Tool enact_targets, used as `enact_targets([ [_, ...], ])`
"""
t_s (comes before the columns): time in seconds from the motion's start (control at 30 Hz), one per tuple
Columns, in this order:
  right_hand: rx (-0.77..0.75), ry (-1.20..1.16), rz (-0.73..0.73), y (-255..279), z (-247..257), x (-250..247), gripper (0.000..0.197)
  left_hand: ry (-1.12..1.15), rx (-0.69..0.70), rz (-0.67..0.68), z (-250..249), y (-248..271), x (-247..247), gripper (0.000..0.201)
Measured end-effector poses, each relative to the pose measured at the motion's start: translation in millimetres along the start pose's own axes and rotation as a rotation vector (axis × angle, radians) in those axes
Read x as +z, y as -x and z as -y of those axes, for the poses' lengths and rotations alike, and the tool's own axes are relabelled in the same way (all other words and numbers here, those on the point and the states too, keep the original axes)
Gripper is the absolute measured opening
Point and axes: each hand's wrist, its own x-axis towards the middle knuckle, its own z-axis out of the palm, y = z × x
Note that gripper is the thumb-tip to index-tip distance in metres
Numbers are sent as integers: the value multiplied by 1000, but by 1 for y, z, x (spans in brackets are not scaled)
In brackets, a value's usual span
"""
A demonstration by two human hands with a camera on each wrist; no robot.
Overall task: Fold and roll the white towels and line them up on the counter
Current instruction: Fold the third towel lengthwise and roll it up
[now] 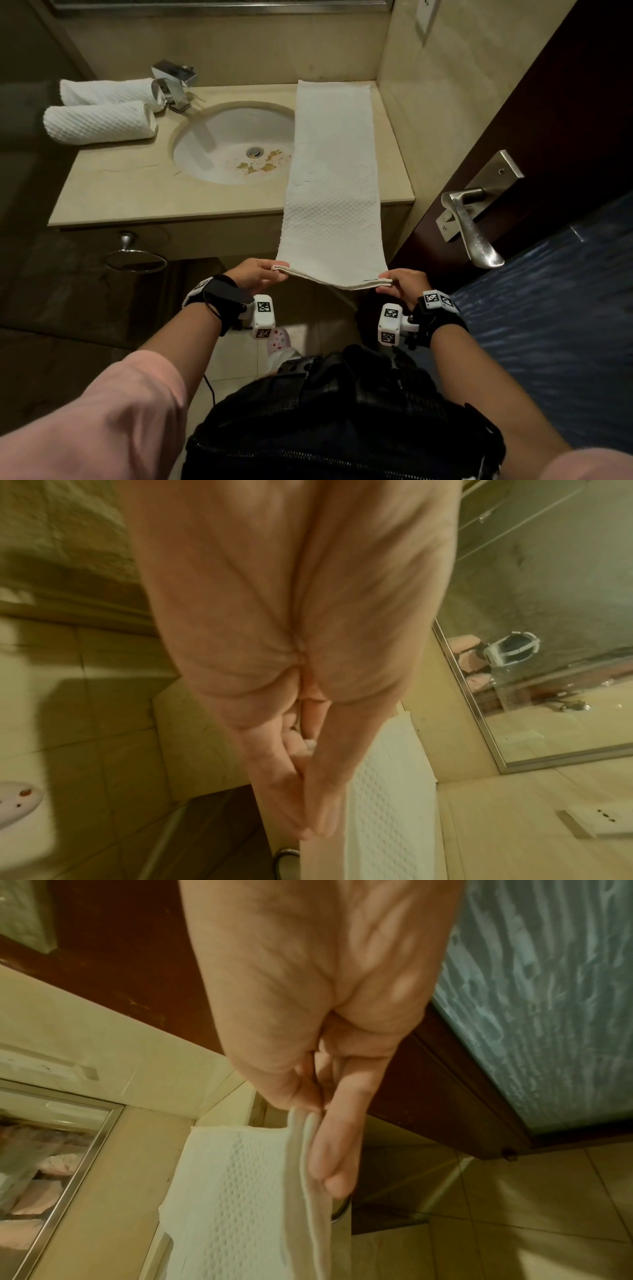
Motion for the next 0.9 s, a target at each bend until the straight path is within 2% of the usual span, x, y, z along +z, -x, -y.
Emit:
enact_targets([
  [0.2,-31,-133,37,5,-7,4,10,-35,51,-37,3,-10,-5,16],
  [0.3,-81,-87,80,6,-16,3,21,-116,98,-67,4,-13,-6,11],
  [0.4,-96,-68,119,10,-21,-1,20,-227,124,-107,0,-11,-6,7],
  [0.5,-123,-20,130,14,-21,-3,27,-296,144,-142,-2,-9,-5,10],
  [0.63,-97,-142,110,13,-19,1,28,-364,172,-190,-2,-8,-6,15],
  [0.8,-114,-94,68,9,-16,11,30,-361,209,-316,0,-8,-1,15],
  [0.9,-83,-159,83,9,-15,17,19,-284,170,-328,-2,-8,5,12],
])
